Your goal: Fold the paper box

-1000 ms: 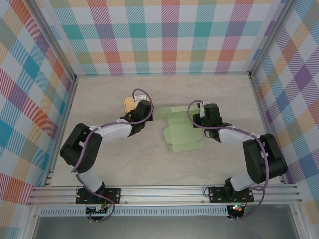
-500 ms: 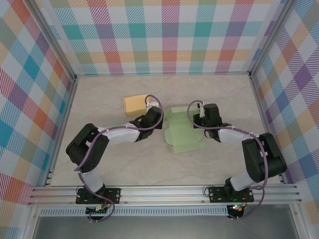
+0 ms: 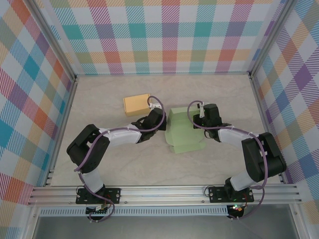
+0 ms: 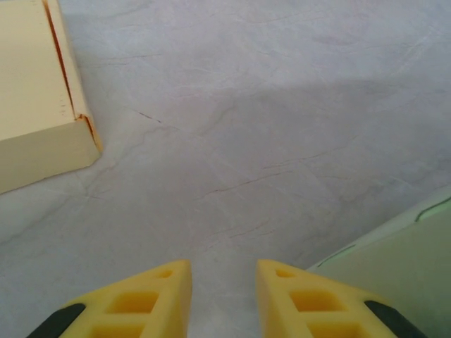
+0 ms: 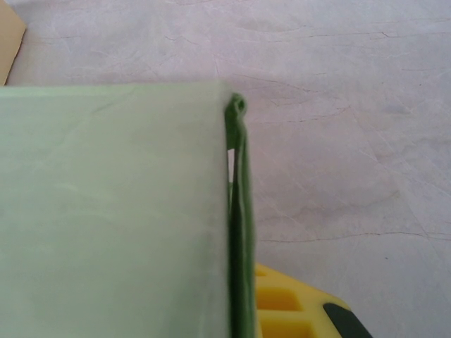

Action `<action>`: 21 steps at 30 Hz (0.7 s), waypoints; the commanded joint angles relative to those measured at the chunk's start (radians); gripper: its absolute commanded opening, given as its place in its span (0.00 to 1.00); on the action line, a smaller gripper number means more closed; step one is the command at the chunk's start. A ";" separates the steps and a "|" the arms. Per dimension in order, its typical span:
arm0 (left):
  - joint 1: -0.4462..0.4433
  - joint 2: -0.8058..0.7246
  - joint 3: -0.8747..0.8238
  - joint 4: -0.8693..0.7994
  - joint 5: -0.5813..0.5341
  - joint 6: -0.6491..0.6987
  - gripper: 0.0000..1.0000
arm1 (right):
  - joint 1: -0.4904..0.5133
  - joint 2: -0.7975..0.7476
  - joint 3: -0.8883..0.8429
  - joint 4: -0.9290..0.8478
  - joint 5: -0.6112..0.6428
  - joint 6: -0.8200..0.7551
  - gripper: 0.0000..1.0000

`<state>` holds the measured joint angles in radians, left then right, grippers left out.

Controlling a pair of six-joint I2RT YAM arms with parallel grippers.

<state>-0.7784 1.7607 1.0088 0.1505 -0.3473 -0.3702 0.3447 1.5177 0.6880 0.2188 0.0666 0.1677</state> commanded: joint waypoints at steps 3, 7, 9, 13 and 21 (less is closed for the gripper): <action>-0.012 0.002 0.007 0.038 0.045 -0.010 0.29 | 0.006 0.013 0.021 0.006 -0.021 0.002 0.00; -0.029 -0.009 -0.004 0.046 0.061 0.027 0.30 | 0.006 0.015 0.021 0.004 -0.022 0.001 0.00; -0.036 -0.020 -0.016 0.046 0.059 0.048 0.29 | 0.007 0.015 0.022 0.005 -0.022 0.001 0.00; -0.049 -0.043 -0.037 0.032 0.046 0.088 0.30 | 0.007 0.016 0.023 0.005 -0.023 0.003 0.00; -0.066 -0.029 -0.020 0.004 0.049 0.188 0.30 | 0.006 0.019 0.024 0.006 -0.026 0.003 0.00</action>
<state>-0.8276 1.7565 0.9825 0.1608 -0.3061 -0.2443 0.3447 1.5246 0.6880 0.2157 0.0654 0.1677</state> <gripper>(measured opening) 0.303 0.092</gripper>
